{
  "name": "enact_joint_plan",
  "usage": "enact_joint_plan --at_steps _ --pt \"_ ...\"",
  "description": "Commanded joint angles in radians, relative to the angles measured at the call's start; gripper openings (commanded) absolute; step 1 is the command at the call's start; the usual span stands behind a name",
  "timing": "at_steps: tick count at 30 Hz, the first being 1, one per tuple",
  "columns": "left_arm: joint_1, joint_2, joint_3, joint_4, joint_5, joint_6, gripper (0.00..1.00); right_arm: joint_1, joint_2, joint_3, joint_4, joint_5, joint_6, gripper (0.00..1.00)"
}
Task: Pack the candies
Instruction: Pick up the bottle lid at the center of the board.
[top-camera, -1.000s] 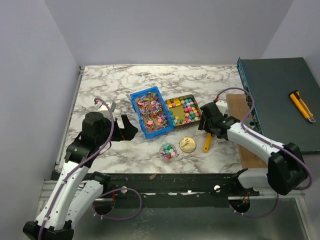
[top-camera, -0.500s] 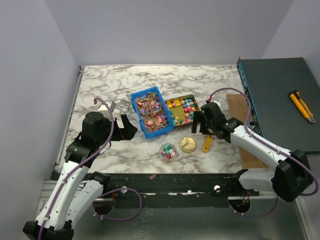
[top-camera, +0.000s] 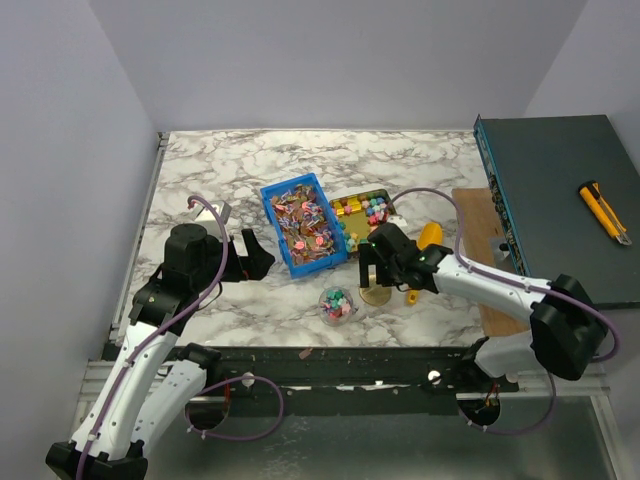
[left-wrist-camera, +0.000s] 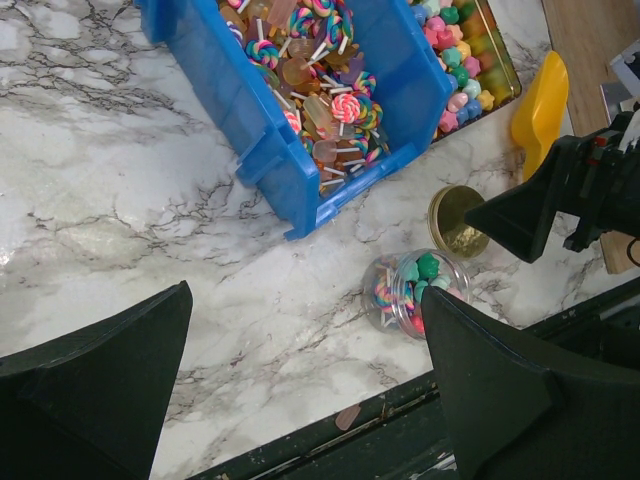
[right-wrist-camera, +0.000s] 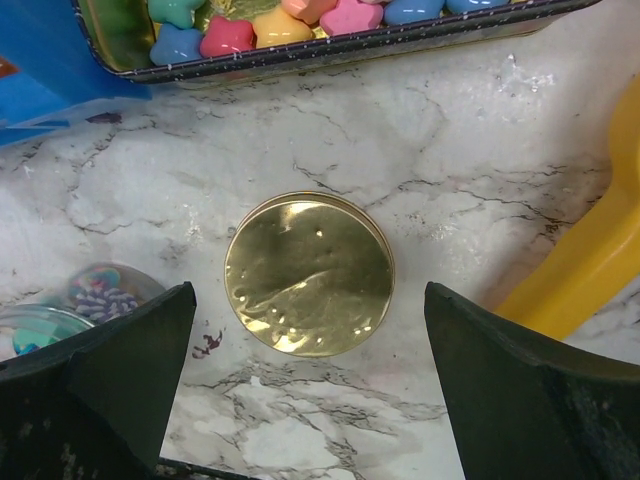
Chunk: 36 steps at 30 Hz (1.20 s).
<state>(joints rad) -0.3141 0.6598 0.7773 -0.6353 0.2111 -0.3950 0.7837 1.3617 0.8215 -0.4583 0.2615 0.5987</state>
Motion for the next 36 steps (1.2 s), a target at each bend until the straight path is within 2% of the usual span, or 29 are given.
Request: enact_joint_plan --at_steps 1,25,36 --pt "0.006 -0.006 -0.004 -0.008 -0.019 0.013 0.99 0.022 0.05 -0.002 0.031 0.069 0.041 1.0" --pt "0.009 -0.01 -0.003 -0.008 -0.009 0.013 0.99 0.058 0.188 0.002 0.063 0.037 0.048 1.0" --pt "0.009 -0.012 -0.003 -0.008 -0.004 0.013 0.99 0.1 0.236 0.031 0.02 0.089 0.044 1.0"
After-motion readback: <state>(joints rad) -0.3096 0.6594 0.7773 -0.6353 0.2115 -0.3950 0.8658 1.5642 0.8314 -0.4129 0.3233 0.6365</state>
